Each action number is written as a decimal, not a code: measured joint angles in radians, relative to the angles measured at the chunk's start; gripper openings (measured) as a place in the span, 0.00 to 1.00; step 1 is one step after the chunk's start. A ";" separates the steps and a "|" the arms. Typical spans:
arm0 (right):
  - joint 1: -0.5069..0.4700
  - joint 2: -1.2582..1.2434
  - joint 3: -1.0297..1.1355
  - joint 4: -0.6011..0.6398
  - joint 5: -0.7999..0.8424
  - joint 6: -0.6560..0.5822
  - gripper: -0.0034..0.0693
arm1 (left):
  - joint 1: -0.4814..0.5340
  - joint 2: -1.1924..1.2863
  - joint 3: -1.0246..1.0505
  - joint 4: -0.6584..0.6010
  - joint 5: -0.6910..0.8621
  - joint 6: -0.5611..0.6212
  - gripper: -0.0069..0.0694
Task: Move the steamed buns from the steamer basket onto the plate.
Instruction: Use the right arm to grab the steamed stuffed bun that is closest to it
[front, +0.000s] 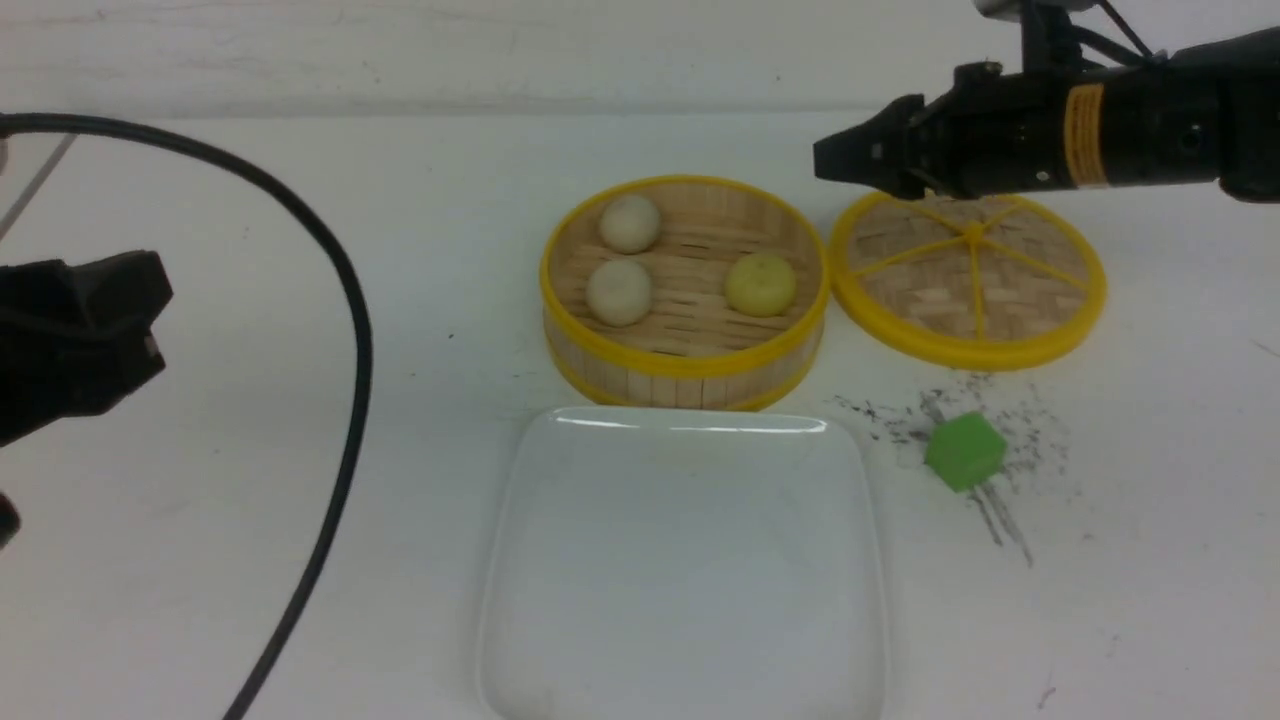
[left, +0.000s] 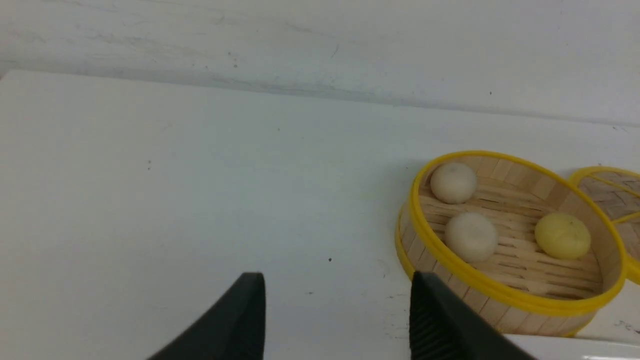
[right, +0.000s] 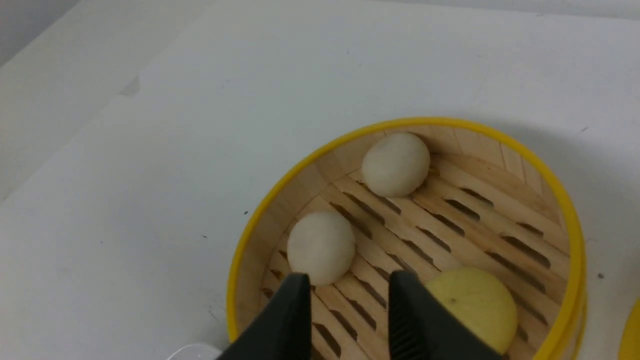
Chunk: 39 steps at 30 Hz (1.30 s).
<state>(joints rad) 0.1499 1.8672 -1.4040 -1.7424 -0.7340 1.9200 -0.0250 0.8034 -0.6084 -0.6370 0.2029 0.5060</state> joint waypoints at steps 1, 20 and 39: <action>0.002 0.019 -0.005 0.000 0.004 -0.003 0.38 | 0.000 0.011 0.000 -0.002 0.005 0.000 0.63; -0.023 0.075 -0.035 0.000 -0.100 -0.139 0.38 | 0.000 0.033 0.000 -0.006 0.006 0.046 0.63; 0.046 0.096 -0.037 0.000 0.155 -0.138 0.80 | 0.000 0.034 0.000 -0.006 0.009 0.046 0.63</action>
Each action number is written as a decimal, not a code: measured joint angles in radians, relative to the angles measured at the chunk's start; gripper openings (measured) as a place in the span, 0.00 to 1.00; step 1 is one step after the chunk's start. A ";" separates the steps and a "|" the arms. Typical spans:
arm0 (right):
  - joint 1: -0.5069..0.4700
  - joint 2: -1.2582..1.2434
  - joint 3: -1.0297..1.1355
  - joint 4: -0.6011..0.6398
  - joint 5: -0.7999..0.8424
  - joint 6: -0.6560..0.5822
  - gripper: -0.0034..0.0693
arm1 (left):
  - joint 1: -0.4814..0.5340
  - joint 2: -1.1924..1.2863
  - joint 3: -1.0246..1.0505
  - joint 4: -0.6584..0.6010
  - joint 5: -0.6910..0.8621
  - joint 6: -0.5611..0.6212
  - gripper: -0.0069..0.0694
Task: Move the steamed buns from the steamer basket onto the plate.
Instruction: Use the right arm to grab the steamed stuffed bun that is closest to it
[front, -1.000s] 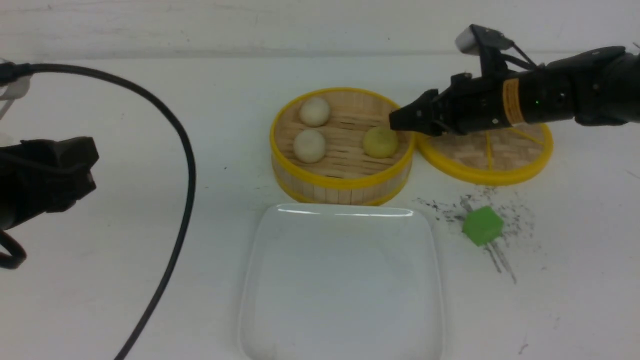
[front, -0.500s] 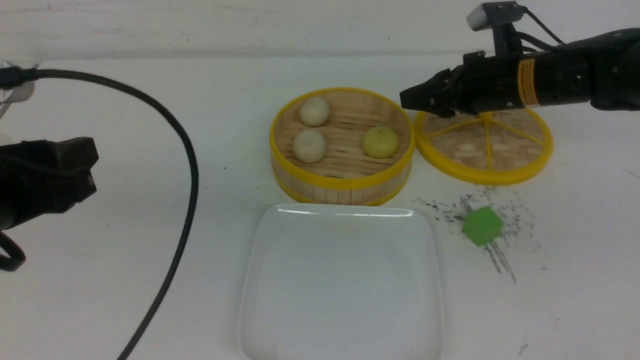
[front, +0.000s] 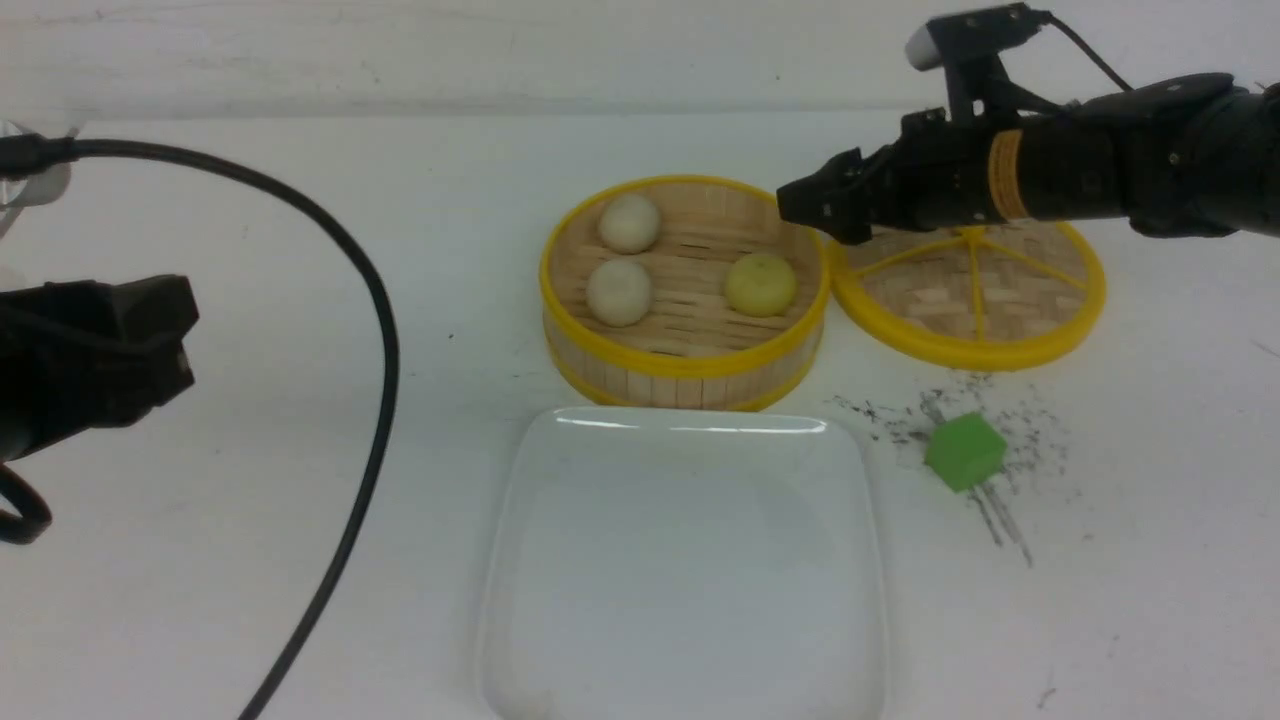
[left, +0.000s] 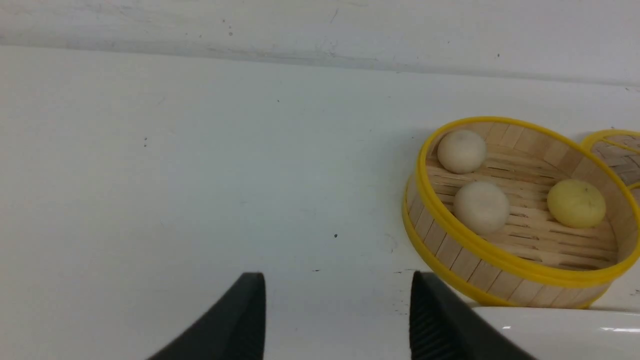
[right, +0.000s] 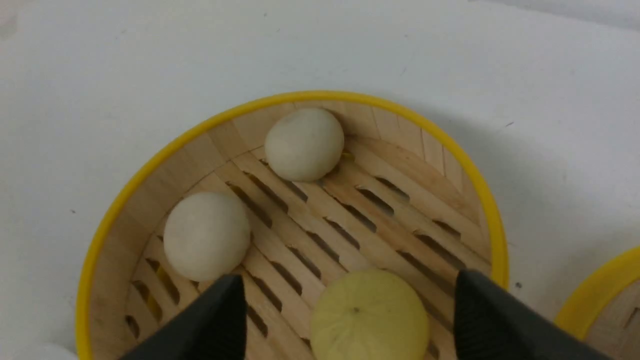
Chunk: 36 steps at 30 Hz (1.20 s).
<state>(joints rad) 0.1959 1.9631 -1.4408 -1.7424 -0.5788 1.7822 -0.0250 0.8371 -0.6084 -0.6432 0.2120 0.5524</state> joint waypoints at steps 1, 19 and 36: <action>0.000 0.000 0.000 0.000 -0.008 0.006 0.80 | 0.000 0.000 0.000 0.000 0.000 0.000 0.63; 0.001 -0.064 0.000 0.000 -0.045 -0.106 0.68 | 0.000 0.000 0.000 0.000 0.001 0.004 0.63; 0.001 -0.117 -0.061 0.000 -0.103 0.005 0.62 | 0.000 0.000 0.000 0.000 0.002 0.004 0.63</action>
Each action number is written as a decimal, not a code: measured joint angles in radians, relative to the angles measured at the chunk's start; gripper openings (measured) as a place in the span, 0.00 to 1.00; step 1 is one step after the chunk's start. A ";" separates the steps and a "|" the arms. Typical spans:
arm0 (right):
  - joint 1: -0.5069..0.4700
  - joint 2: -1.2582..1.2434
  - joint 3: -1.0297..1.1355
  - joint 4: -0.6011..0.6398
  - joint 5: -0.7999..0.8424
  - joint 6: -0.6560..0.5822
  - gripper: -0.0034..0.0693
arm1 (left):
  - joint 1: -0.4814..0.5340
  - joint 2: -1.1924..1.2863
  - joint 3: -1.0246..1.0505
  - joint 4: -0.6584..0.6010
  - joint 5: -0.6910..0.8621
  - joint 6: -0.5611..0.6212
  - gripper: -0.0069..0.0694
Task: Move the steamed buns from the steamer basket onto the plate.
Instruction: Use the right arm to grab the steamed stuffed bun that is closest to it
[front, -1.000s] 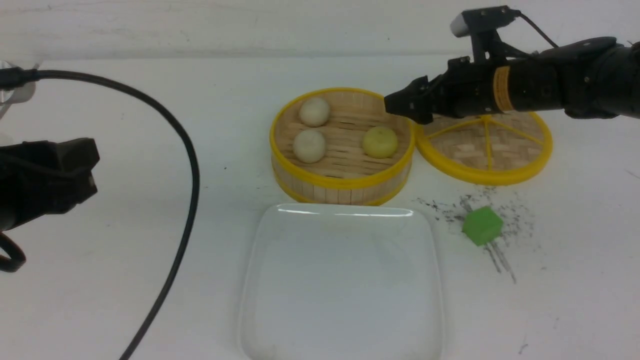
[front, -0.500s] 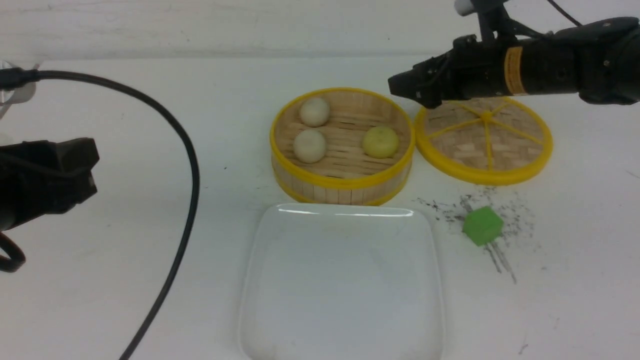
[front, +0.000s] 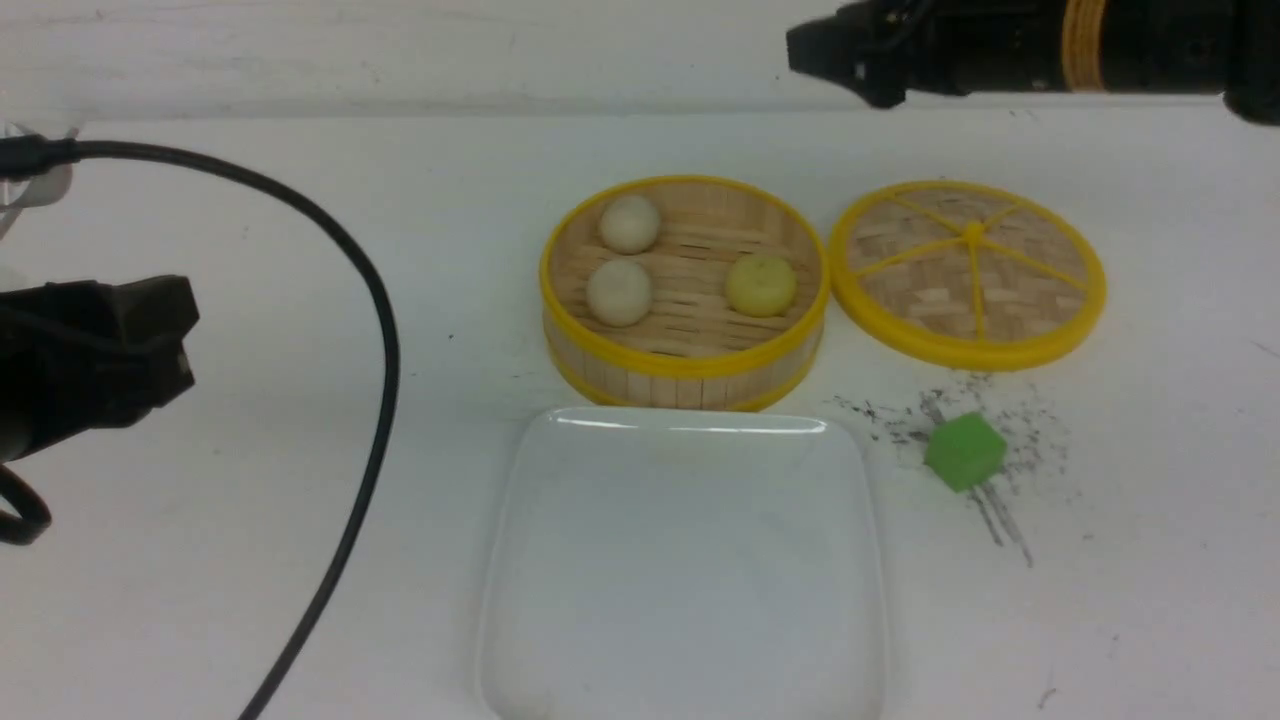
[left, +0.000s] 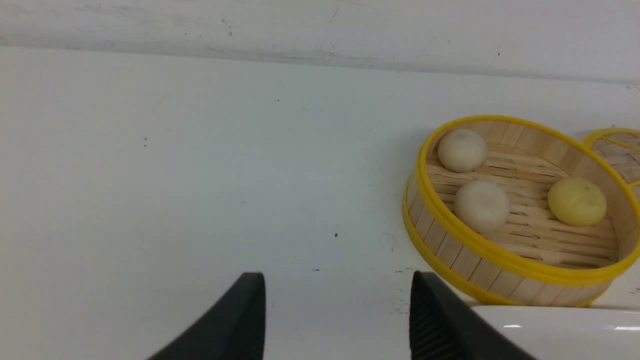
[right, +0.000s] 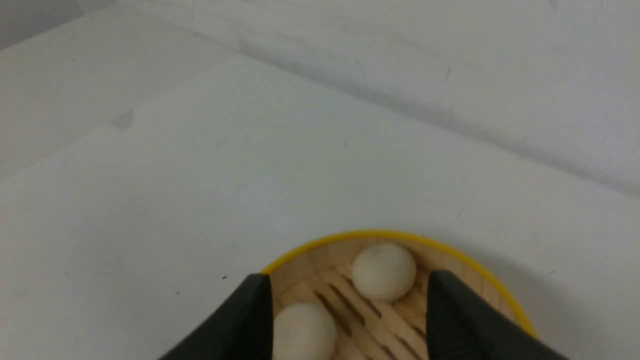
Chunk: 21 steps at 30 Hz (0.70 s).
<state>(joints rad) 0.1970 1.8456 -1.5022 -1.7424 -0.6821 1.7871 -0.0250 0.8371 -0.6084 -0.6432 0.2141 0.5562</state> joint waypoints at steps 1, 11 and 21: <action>0.000 0.022 0.000 0.000 -0.013 0.014 0.61 | 0.000 0.000 0.000 0.000 0.002 0.000 0.63; 0.000 0.154 0.000 0.000 -0.048 0.047 0.61 | 0.000 0.000 0.000 0.000 0.014 0.000 0.63; 0.031 0.259 0.000 0.000 0.039 -0.001 0.61 | 0.000 0.000 0.000 -0.021 0.024 0.000 0.63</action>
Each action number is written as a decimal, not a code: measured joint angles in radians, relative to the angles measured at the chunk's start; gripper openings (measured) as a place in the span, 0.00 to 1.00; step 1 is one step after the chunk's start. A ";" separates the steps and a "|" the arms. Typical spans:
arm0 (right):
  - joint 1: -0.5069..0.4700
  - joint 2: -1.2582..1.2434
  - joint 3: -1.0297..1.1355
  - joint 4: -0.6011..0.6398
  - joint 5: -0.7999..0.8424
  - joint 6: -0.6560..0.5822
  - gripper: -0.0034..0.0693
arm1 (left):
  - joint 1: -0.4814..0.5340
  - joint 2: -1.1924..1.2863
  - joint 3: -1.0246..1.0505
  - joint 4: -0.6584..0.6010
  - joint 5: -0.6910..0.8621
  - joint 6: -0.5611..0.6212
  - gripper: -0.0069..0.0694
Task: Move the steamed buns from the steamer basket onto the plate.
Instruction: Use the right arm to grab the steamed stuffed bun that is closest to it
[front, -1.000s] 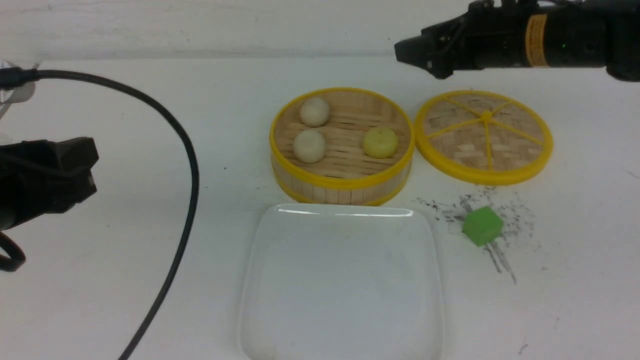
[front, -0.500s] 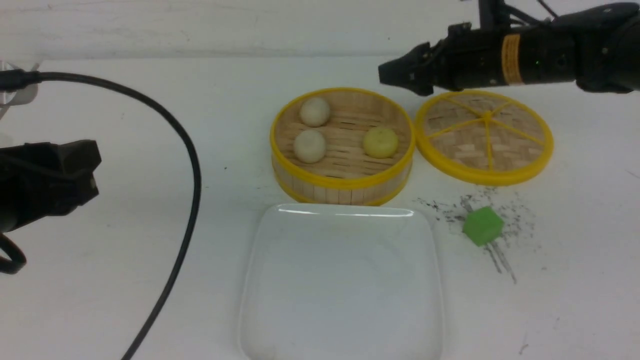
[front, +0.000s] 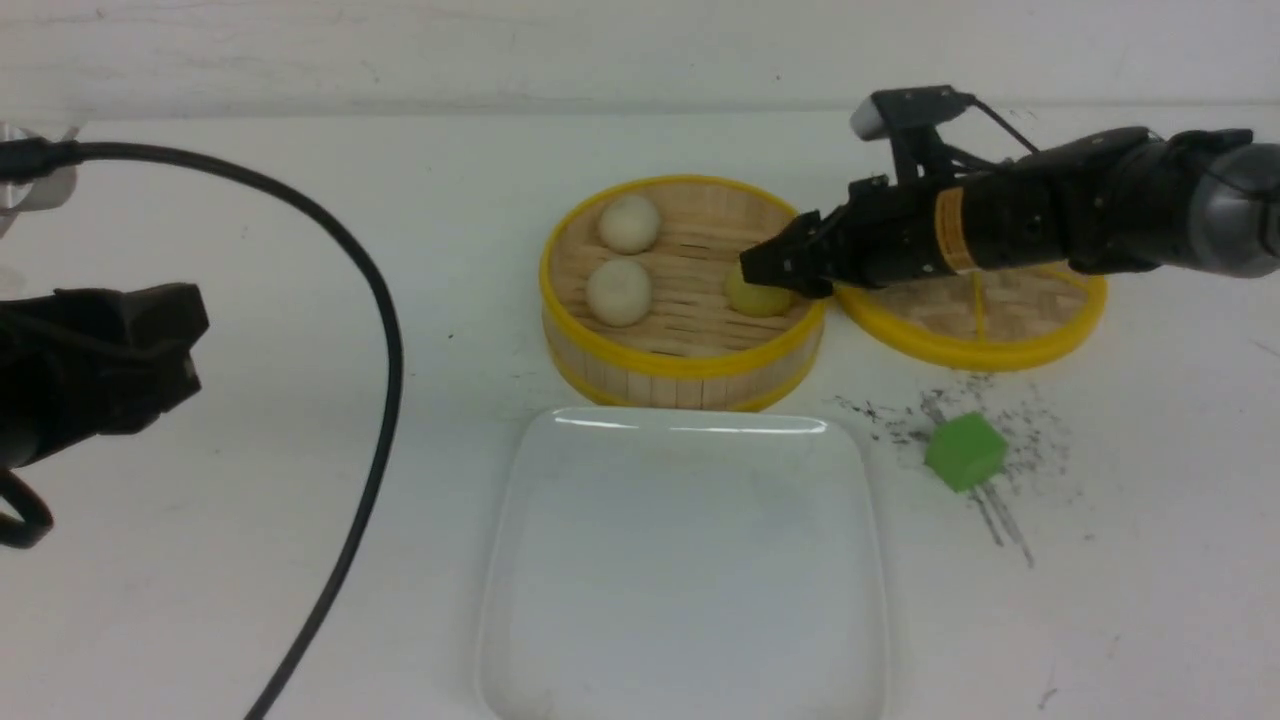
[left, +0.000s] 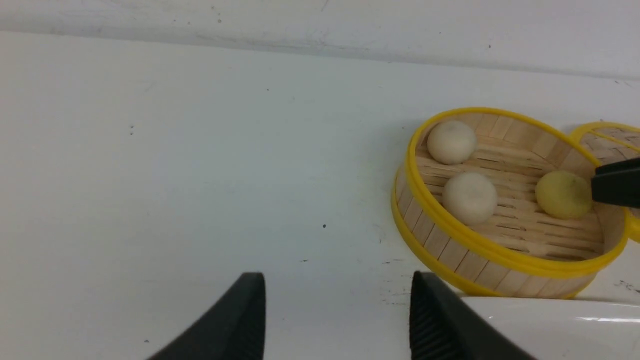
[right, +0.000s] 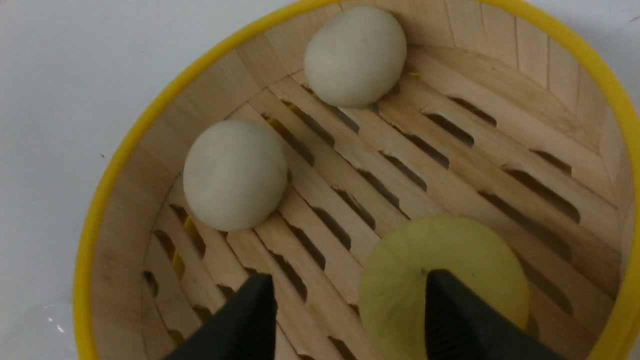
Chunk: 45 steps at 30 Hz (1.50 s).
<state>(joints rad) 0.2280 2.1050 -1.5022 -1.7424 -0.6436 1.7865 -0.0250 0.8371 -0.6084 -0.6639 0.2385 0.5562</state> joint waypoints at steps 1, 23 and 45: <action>0.008 0.000 0.000 0.000 0.014 -0.011 0.61 | 0.000 0.000 0.000 -0.002 0.002 0.000 0.63; 0.041 0.009 0.000 0.000 0.182 -0.050 0.61 | 0.000 0.000 0.000 -0.009 0.022 0.000 0.63; 0.041 0.038 -0.003 0.000 0.229 -0.164 0.19 | 0.000 0.000 0.000 -0.009 0.020 0.000 0.63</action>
<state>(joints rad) 0.2690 2.1432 -1.5047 -1.7424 -0.4146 1.6226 -0.0250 0.8371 -0.6084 -0.6733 0.2587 0.5567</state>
